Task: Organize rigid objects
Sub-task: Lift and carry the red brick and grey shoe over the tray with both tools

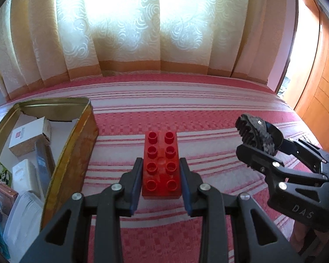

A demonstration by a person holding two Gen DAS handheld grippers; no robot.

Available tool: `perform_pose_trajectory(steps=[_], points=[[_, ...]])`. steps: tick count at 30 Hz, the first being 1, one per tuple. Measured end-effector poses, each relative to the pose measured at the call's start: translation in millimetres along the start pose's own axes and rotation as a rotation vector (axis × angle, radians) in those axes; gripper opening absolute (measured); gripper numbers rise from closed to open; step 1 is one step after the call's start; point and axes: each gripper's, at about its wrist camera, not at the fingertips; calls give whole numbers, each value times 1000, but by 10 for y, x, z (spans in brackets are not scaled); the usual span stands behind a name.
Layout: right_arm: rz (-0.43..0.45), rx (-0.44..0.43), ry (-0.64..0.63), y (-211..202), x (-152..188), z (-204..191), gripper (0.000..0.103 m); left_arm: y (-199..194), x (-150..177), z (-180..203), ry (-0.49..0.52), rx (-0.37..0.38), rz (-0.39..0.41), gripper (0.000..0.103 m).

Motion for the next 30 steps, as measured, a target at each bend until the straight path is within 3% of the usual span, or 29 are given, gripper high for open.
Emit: perform_pose_trajectory(steps=[8, 20, 30], points=[[26, -30, 0, -70, 19, -87, 64, -95, 52, -7, 23, -8, 20, 31], [60, 12, -17, -180, 38, -185, 62, -258, 118, -41, 47, -23, 63, 31], [40, 13, -18, -151, 41, -194, 61, -307, 137, -145, 7, 0, 59, 31]])
Point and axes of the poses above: each gripper's, at about its wrist camera, not at the fingertips, and y roughly the way its jaws point, z to its right, x to its underside, and after that the axes turned 12 degrees about -y, right-handed
